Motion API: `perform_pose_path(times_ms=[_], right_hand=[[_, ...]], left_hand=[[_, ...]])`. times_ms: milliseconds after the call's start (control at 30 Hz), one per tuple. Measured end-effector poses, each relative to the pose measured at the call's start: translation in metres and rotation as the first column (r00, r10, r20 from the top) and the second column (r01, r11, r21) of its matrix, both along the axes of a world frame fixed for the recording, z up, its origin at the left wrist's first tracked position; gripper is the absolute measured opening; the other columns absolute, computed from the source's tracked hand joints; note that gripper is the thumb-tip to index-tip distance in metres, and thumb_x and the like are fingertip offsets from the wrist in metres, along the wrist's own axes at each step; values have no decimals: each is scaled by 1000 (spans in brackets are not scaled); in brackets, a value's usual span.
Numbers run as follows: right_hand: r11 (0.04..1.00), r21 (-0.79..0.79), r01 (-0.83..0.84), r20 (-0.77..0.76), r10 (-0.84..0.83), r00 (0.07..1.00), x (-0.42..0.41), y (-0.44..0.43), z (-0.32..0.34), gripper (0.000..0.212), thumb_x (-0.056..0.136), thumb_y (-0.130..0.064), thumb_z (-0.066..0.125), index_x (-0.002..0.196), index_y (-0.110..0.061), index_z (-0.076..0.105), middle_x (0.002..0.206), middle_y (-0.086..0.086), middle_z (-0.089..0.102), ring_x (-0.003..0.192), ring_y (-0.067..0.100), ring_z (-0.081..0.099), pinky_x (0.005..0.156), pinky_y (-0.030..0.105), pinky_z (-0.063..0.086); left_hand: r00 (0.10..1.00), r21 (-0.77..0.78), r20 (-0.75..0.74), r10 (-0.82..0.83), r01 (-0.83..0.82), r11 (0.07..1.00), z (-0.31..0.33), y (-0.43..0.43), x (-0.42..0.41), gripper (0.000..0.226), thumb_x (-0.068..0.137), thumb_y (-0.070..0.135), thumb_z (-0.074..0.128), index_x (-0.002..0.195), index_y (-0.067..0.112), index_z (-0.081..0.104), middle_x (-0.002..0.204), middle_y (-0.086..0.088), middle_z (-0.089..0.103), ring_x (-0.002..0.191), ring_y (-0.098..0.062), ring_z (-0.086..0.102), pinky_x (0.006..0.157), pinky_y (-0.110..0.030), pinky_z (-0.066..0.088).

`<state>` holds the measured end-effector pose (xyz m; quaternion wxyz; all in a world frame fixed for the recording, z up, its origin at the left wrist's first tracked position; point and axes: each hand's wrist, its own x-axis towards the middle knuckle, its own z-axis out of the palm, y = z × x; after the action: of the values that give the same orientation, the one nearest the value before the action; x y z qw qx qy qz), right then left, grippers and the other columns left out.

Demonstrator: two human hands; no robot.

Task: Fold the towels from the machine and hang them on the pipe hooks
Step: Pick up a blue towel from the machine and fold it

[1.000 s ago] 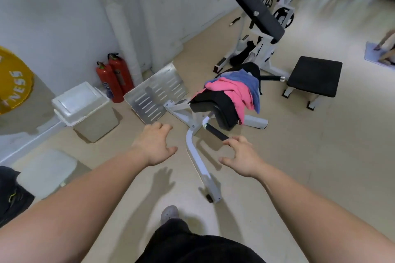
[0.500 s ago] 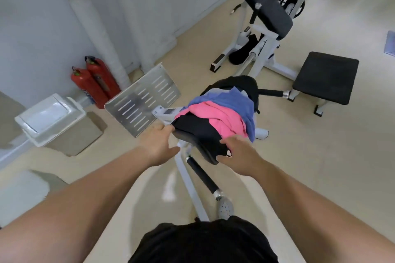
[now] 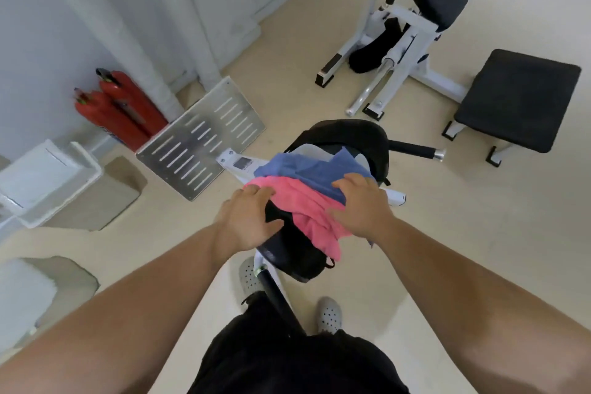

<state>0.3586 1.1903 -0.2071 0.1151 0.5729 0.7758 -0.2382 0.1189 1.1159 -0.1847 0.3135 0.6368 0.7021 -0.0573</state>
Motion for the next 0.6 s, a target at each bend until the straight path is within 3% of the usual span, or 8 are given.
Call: perform_pose_path(times_ms=[100, 233, 300, 367, 467, 533, 600], right_hand=[[1000, 12, 16, 41, -16, 999, -14, 22, -6, 64, 94, -57, 51, 150, -29, 38, 161, -2, 29, 147, 27, 24, 118, 51, 25], [998, 49, -30, 105, 25, 994, -39, 46, -13, 57, 100, -47, 44, 153, -28, 33, 162, -5, 29, 148, 26, 24, 116, 48, 26], [998, 17, -55, 125, 52, 991, -49, 60, -19, 55, 102, -41, 42, 154, -28, 29, 163, -5, 27, 147, 27, 24, 115, 49, 26], [993, -45, -106, 157, 112, 981, -56, 71, -25, 57, 102, -34, 44, 155, -33, 23, 162, -6, 27, 145, 28, 26, 115, 49, 25], [976, -119, -184, 208, 206, 956, -61, 77, -30, 61, 100, -31, 45, 157, -37, 21, 156, -2, 34, 140, 30, 29, 116, 48, 24], [977, -84, -198, 233, 212, 949, -60, 78, -34, 53, 100, -31, 43, 153, -33, 34, 145, 3, 43, 132, 31, 36, 112, 45, 27], [976, -34, -216, 258, 218, 941, -58, 77, -36, 41, 99, -28, 43, 140, -28, 50, 133, 4, 49, 123, 30, 40, 107, 44, 29]], left_hand=[[995, 18, 91, -35, 34, 999, -11, 40, -5, 54, 91, 49, 61, 139, 26, 52, 139, -3, 56, 128, -29, 52, 103, -41, 46], [980, -15, 178, -88, 92, 996, -34, 85, -10, 15, 97, 33, 52, 98, 22, 62, 100, 2, 62, 101, -23, 62, 83, -34, 49], [968, -73, 246, -48, 68, 995, -52, 104, -13, 17, 95, 37, 46, 89, 27, 58, 92, 3, 63, 91, -25, 64, 80, -40, 54], [950, -101, 310, -27, 61, 993, -69, 115, -12, 22, 91, 45, 42, 95, 31, 59, 93, 2, 65, 88, -24, 63, 81, -41, 55], [919, -123, 391, -41, 96, 988, -83, 114, -4, 31, 98, 33, 48, 121, 21, 64, 111, -3, 69, 99, -22, 61, 88, -31, 47], [901, -112, 433, -25, 82, 990, -88, 108, 0, 38, 99, 23, 51, 135, 17, 60, 126, -7, 67, 112, -25, 61, 98, -33, 46], [891, -115, 453, 18, 38, 993, -92, 106, 1, 40, 99, 15, 52, 139, 17, 56, 130, -6, 65, 114, -23, 60, 99, -29, 43]])
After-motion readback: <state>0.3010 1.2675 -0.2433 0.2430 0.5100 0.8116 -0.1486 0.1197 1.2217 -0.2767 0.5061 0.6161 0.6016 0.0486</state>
